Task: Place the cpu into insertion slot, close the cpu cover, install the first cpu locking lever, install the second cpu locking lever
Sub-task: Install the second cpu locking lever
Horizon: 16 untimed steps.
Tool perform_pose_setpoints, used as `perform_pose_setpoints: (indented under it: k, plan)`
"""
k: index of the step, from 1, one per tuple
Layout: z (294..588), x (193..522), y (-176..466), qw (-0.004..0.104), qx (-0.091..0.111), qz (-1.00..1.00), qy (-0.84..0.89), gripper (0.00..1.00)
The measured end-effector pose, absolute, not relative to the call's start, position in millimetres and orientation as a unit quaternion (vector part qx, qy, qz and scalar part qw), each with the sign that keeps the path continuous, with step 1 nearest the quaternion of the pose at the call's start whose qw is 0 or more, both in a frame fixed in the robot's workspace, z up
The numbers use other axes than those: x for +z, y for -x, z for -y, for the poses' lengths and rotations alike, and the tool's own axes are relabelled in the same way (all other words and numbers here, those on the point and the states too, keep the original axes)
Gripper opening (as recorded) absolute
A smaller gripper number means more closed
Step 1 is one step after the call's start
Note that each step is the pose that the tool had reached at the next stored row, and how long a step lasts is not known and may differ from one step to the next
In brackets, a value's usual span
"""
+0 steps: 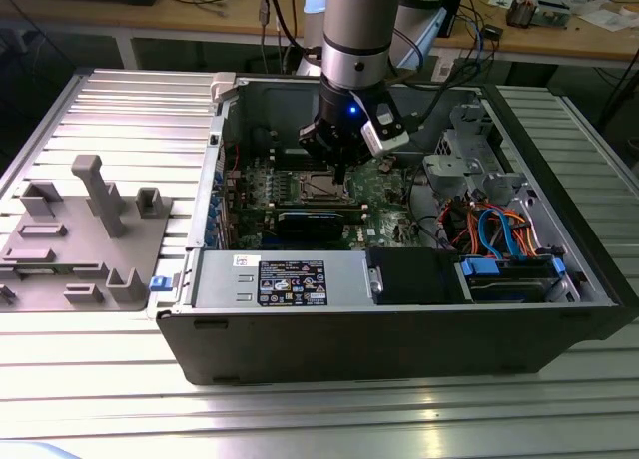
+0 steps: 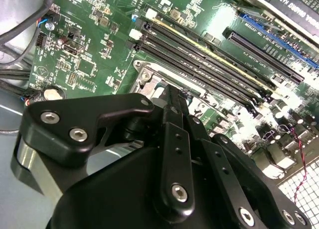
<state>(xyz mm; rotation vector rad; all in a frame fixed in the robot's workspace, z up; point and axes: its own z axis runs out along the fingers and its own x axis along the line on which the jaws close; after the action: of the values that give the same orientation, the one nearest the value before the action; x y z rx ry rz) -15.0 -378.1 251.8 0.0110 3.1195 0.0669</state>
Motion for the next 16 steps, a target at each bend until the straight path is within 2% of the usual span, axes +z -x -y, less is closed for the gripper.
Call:
perform_pose_setpoints:
  k: [4, 7, 16]
  plan:
    - [379.5, 249.9, 14.9, 0.009, 0.032, -0.999, 0.003, 0.11]
    - [381.2, 248.3, 15.0, 0.001, 0.032, -0.999, 0.007, 0.11]
    - [390.6, 242.5, 21.2, 0.000, 0.032, -0.999, 0.031, 0.11]
